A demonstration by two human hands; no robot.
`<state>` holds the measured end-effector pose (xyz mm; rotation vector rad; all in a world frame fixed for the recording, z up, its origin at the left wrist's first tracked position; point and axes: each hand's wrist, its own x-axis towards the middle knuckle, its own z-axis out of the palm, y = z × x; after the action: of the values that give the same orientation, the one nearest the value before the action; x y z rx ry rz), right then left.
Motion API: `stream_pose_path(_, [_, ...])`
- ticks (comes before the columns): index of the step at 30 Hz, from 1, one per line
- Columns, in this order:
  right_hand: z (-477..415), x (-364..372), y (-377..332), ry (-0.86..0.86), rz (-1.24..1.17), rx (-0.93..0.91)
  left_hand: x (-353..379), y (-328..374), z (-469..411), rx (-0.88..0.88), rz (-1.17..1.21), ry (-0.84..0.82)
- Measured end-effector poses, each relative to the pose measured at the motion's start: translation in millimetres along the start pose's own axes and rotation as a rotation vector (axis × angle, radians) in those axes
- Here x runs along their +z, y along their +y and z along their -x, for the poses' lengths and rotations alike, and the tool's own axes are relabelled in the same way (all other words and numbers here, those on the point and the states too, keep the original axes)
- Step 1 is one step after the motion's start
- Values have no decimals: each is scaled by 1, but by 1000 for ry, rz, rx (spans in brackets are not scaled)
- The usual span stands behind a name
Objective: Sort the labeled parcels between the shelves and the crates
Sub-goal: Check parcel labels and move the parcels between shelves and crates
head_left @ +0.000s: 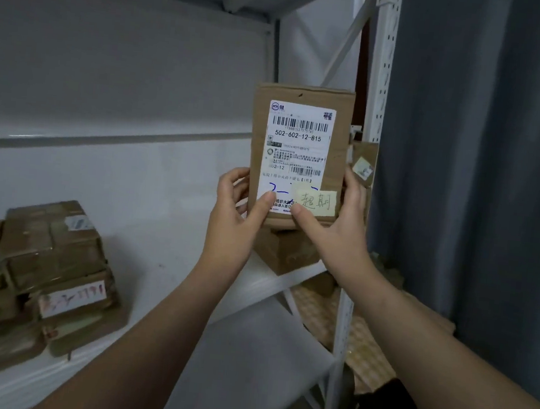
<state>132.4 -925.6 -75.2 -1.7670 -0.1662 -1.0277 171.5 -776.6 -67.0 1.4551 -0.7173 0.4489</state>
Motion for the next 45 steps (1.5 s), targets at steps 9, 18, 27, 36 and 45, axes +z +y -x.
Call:
stream_pose_path(9, [108,-62,31,143,72,241,60,-33,99,-148,121,-116])
stream_pose_path(18, [228,-142,91,298,93,554,148,-84,202,-356,46,-374])
stream_pose_path(27, [302,-281,131,242,-1,840,257,-93,295,-680,134,-564])
stream_pose_path(36, [350,-355,178,161,-156,1120,295,-153,329,-733,-132,-699])
stream_pose_path(45, [395,-322,252,385,-3,1346,288,-259,369,-1048,-178,-842])
